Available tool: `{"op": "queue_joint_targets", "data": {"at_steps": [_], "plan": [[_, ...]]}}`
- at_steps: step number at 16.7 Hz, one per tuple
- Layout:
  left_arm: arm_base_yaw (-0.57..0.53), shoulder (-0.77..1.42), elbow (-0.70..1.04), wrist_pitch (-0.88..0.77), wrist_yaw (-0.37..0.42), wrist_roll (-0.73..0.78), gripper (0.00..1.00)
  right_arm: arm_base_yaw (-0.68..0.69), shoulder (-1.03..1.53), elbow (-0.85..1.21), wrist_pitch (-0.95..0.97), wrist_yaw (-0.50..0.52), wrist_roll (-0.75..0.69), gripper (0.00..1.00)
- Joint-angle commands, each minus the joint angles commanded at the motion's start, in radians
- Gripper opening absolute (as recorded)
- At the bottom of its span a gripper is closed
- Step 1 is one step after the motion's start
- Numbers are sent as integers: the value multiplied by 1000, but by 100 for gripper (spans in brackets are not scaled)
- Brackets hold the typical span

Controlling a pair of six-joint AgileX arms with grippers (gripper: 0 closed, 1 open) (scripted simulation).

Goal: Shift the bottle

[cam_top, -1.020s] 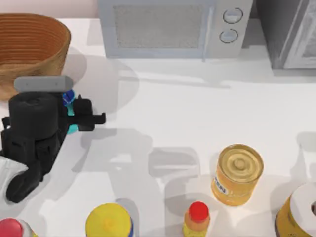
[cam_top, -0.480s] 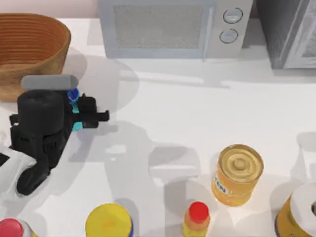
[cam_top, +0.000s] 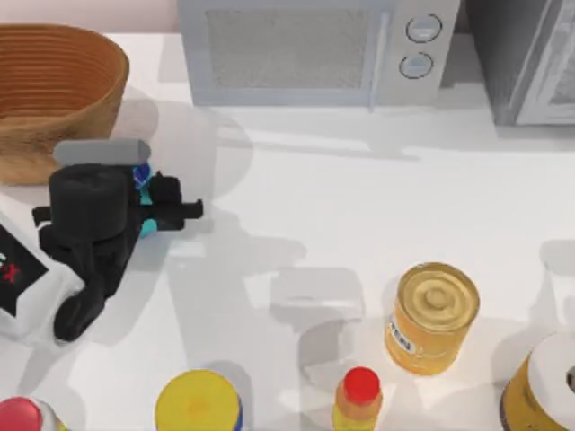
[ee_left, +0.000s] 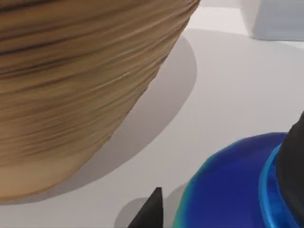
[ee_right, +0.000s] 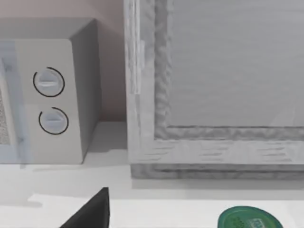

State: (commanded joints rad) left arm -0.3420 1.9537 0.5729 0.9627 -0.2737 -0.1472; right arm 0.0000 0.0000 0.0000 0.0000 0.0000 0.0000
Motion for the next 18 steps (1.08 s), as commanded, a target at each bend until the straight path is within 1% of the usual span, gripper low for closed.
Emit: {"op": "queue_joint_targets", "data": {"at_steps": [4, 17, 18], "plan": [[1, 4, 3, 4, 3, 0, 0, 0, 0, 0, 0, 0, 0, 100], [1, 4, 3, 4, 3, 0, 98, 0, 0, 0, 0, 0, 0, 100], [1, 4, 3, 4, 3, 0, 100, 0, 0, 0, 0, 0, 0, 100]]}}
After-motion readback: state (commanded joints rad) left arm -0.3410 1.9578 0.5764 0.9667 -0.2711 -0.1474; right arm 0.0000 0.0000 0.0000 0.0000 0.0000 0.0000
